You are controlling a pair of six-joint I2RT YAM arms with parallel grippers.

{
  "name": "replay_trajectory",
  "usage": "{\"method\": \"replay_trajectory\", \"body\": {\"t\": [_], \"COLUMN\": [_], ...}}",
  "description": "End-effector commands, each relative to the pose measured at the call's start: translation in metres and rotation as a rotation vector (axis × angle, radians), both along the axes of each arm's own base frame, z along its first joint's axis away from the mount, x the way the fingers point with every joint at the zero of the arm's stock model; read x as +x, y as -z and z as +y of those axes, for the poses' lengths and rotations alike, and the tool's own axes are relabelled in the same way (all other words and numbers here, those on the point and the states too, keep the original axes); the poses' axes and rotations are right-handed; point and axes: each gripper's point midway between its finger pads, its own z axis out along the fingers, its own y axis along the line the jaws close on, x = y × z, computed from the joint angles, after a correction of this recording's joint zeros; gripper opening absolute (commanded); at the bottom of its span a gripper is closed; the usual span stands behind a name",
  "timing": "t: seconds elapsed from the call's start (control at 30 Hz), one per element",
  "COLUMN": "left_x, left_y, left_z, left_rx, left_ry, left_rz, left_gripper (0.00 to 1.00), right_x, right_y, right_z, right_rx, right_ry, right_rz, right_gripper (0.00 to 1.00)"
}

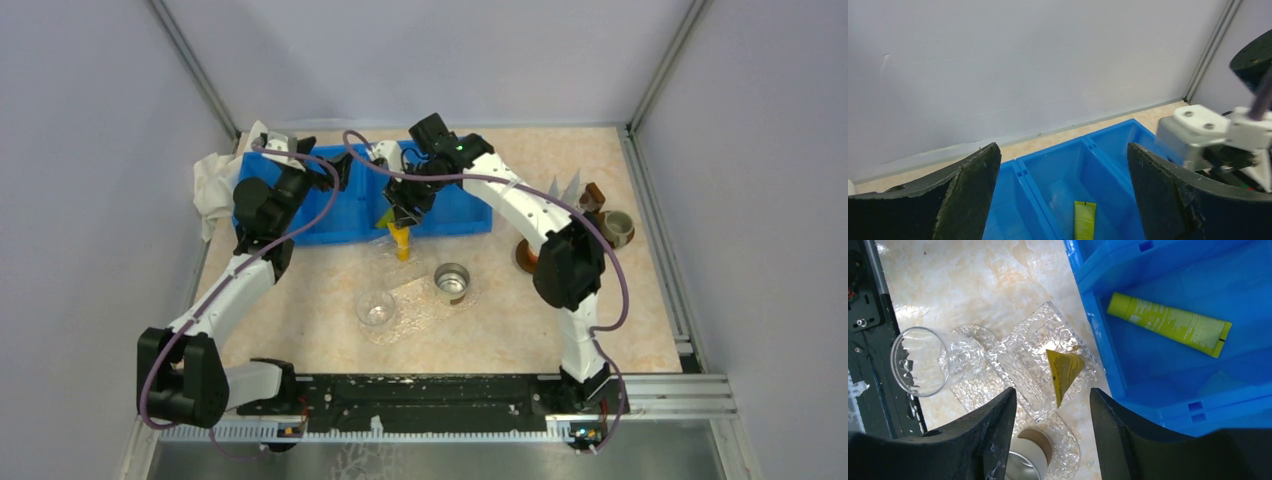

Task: Prepare toiletry sets of a toothbrush and toothpaste on the tray
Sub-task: Place the toothpaste in the toothpaste holder.

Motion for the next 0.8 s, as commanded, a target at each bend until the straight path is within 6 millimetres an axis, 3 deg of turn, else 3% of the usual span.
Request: {"method": "replay_trajectory", "body": {"t": [0.0, 0.27, 0.4, 0.77], "left_x": [0.002, 0.014, 0.017, 0.021], "left_y": [-0.004, 0.007, 0.012, 0.016], "left_z": [0.003, -0.004, -0.007, -0.022], "left_rx": [0.0, -0.027, -0.04, -0.112], "left_ry": [-0.003, 0.061, 0.096, 0.211], "left_rz": [-0.014, 0.021, 0.033, 0.052], "left_gripper": [0.99, 0.99, 0.99, 0.99], "right_x": [-0.026, -0.067, -0.066, -0.065], "right_y": [-0.071, -0.091, -0.089, -0.108], "right_z": [-0.011, -0.053, -0.078, -0.144], "right_rx": [0.106, 0.156, 0.222, 0.533], "right_ry": [-0.07, -0.157, -0.122, 0.024], "right_rz": [-0.14, -0.232, -0.213, -0.22], "right_gripper": [0.57, 0.58, 0.58, 0.63]}}
